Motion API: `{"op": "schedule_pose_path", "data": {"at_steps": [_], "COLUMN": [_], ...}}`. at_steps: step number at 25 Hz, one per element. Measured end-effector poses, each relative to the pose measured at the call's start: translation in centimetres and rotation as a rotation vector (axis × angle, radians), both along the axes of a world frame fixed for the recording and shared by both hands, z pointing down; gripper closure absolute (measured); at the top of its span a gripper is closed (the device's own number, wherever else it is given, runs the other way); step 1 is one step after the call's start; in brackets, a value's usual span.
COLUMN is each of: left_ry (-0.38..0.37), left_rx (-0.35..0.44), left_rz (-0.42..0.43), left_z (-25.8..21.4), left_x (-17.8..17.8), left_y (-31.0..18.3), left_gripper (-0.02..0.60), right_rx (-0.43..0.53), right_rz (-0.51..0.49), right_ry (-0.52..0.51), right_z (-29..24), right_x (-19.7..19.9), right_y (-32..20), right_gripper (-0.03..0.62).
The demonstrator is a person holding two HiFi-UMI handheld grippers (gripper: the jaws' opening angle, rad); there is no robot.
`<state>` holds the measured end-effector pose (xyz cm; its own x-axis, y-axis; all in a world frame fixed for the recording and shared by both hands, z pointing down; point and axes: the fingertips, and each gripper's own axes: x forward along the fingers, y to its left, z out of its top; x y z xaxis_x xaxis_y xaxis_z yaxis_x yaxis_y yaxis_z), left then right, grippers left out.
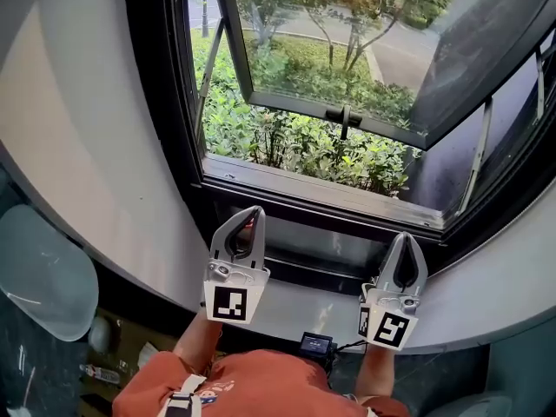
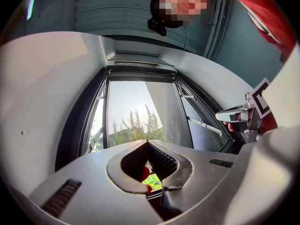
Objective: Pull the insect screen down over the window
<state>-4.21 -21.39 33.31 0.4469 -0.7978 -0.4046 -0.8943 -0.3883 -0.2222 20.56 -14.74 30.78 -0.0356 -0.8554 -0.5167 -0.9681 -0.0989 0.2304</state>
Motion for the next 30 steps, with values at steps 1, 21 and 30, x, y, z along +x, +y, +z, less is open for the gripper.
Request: {"op": "schedule_pose_path", "data": {"at_steps": [1, 21, 30], "left_ry": [-0.001, 0.018, 0.035], "left_rx": [0.012, 0.243, 0.321], "left_rz": [0.0, 0.015, -0.009], "left_z": [-0.4, -10.1, -14.2], "left_x": [0.0, 0.6, 0.2], "left_y": [0.0, -0.8, -1.6], "left_gripper": [0.577, 0.575, 0.575], "right_rx": [0.01, 0.237, 0.299], "right_rz": [0.001, -0.003, -0.021], "right_ry": [0.004, 0.084, 0.109], "right_z": [-0.4, -10.4, -13.7], "right_x": [0.0, -0.2, -0.4], "right_y": [0.0, -0.1, -0.3], "right_gripper": [0.585, 0.585, 0.585]}}
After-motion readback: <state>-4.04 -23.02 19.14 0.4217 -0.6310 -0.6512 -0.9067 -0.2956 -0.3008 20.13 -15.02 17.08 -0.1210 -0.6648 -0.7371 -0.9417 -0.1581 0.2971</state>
